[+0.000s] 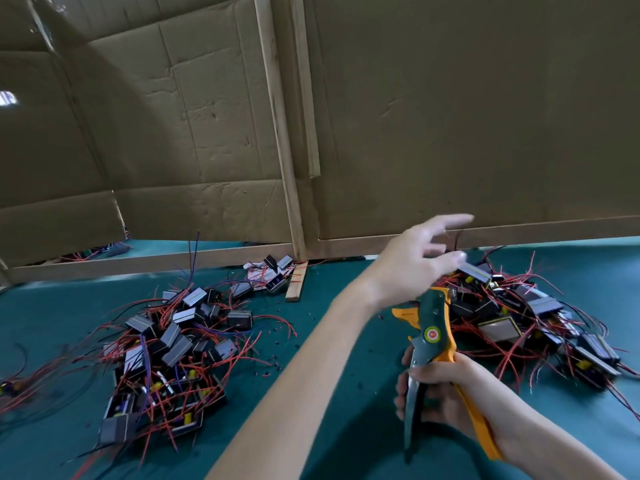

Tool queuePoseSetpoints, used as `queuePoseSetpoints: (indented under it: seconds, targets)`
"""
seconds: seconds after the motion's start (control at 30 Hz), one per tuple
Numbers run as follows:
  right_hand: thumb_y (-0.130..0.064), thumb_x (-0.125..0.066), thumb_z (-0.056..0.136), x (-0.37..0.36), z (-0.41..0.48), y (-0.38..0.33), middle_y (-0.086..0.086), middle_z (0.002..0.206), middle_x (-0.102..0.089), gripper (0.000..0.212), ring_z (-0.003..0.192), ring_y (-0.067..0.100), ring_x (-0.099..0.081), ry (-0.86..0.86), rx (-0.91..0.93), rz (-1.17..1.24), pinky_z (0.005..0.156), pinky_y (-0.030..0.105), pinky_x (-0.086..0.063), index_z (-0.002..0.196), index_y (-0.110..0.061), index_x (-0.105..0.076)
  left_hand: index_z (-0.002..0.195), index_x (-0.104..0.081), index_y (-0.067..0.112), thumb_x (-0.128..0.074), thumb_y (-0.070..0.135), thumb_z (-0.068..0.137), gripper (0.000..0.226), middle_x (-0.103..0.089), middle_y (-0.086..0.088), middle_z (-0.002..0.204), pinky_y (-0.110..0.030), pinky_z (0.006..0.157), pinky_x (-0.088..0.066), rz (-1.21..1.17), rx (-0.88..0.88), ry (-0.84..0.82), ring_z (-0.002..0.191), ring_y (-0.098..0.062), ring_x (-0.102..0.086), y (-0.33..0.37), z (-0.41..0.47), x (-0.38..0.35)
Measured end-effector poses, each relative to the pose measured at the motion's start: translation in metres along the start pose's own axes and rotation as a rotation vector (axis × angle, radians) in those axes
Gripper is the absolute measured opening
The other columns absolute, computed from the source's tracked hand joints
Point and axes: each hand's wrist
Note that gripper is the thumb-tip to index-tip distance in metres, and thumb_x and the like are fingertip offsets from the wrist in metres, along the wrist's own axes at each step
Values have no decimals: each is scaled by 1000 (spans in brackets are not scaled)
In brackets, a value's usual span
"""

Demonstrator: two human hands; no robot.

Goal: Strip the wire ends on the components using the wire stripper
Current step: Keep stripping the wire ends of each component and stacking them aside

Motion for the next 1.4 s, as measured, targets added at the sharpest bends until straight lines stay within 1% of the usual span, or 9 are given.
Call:
queuePoseSetpoints:
  seconds: [0.1,0.17,0.33,0.47,0.67,0.8,1.0,1.13,1.4]
  targets:
    - [-6,-82,45,0,-2,0,29,78,-61,37,69,44,-65,1,-5,-14,65,50,-56,80,-4,-69,122,-58,24,-47,13,100,27,-61,-11,125,-26,90,-49,23,169,-79,105,-15,-61,-27,-24,38]
    - [-5,-80,46,-1,-3,0,29,76,-61,37,67,44,-65,13,-19,-13,62,50,-57,81,-3,-68,121,-61,18,-44,10,100,28,-63,-8,125,-32,95,-47,272,308,-71,109,-16,-61,-55,-39,62]
    - [-2,-65,57,-9,-3,-3,26,70,-60,36,59,41,-64,55,-50,-4,56,48,-58,93,0,-57,134,-52,23,-42,6,93,45,-42,-11,144,-47,108,-33,1005,812,62,132,-32,-35,-128,-75,100]
    - [-1,-64,56,-12,-6,-5,26,68,-60,36,58,40,-63,63,-57,-2,56,48,-57,92,1,-56,133,-47,24,-46,11,93,42,-26,-13,146,-46,109,-26,1106,1049,-11,133,-36,-22,-152,-93,111]
    - [-3,-64,58,-11,-7,-6,27,71,-61,36,60,41,-64,67,-62,17,58,48,-57,93,1,-58,110,-62,14,-53,8,94,19,-54,-8,124,-42,90,-49,1026,938,179,110,-34,-55,-152,-91,115]
    - [-4,-64,58,-11,-6,-6,26,72,-62,37,62,40,-64,75,-50,17,59,48,-57,94,1,-58,90,-60,20,-61,15,93,6,-64,-3,108,-31,81,-42,717,709,299,97,-21,-55,-129,-83,120]
    - [-3,-66,59,-6,-5,-4,28,75,-62,35,64,42,-66,86,-42,48,59,49,-58,93,1,-61,81,-72,14,-63,0,85,17,-71,3,102,-26,88,-52,234,521,20,97,-13,-65,-103,-74,103]
    - [-3,-68,58,-2,-2,-1,29,77,-63,31,66,43,-66,102,-35,65,61,50,-57,88,1,-65,78,-67,22,-68,24,84,6,-70,0,94,-21,69,-46,410,586,-93,75,-7,-59,-117,-69,81]
    - [-3,-68,57,-2,-3,-1,29,78,-62,28,66,43,-66,92,-38,89,62,50,-57,85,1,-67,91,-41,18,-69,27,85,30,-57,-3,92,-23,58,-35,489,519,229,69,-9,-52,-149,-68,61]
Point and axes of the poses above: each hand's wrist, its own z-axis towards the middle knuckle, its own x-axis out of the back of the hand, y = z × x
